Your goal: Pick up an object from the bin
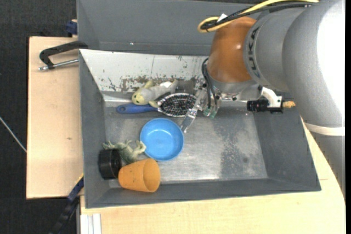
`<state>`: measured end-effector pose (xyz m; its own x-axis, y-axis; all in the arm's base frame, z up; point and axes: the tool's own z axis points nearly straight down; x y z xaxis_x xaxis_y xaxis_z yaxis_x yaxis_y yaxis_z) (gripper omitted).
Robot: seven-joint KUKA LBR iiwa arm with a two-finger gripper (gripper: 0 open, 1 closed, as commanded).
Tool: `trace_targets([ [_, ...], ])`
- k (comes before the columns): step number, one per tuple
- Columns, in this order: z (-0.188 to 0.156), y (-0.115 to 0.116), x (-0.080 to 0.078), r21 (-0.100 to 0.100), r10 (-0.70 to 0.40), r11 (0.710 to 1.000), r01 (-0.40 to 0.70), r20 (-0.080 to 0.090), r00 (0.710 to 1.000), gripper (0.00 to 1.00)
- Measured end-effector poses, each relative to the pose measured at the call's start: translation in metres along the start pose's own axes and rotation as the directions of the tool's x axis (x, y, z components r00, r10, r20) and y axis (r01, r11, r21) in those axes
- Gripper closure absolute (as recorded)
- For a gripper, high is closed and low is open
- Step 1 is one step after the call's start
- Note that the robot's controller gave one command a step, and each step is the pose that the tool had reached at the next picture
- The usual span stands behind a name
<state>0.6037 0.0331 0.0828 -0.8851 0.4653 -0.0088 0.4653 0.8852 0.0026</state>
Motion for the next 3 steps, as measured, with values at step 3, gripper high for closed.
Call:
trace_targets([
  [3,-0.141,-0.057,-0.014,0.000,-0.107,0.994,0.107,-0.002,0.994,1.00],
])
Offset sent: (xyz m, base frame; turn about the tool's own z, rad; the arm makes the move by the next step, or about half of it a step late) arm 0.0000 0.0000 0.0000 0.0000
